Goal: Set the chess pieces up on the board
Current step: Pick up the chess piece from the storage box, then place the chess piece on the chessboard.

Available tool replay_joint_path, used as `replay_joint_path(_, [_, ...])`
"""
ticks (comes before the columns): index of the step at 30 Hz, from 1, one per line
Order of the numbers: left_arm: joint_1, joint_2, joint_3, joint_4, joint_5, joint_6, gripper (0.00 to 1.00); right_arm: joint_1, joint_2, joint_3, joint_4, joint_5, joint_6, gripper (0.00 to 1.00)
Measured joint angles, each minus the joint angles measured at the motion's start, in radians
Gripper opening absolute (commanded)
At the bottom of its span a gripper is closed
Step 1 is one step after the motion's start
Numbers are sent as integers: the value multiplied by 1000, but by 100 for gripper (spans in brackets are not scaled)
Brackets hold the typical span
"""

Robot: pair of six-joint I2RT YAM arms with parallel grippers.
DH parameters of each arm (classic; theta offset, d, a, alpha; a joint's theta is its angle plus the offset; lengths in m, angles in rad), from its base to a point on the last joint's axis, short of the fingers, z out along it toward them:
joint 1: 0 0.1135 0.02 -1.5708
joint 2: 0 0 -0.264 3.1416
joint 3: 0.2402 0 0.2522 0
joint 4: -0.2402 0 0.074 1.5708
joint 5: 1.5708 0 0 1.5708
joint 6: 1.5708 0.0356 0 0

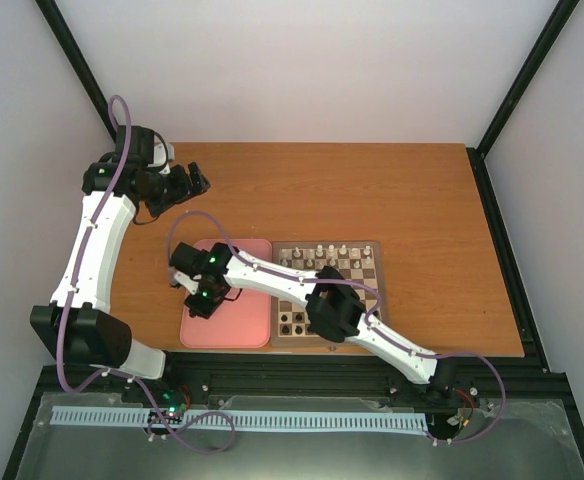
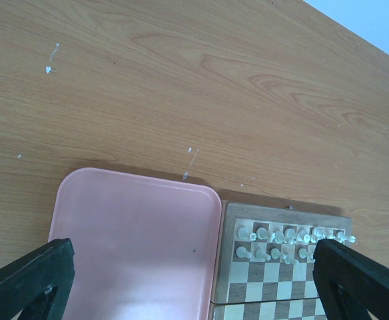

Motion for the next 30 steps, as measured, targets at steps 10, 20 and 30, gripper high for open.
replay_joint_path(10, [0, 0, 0, 0, -3, 0, 100, -40, -208, -289, 6, 166, 56, 5])
replay_joint_path(20, [0, 0, 0, 0, 2, 0, 100, -190, -894, -923, 28, 347, 245, 5])
replay_joint_path(30, [0, 26, 0, 0, 13, 0, 100, -247, -1329, -1413, -128, 373, 528, 6])
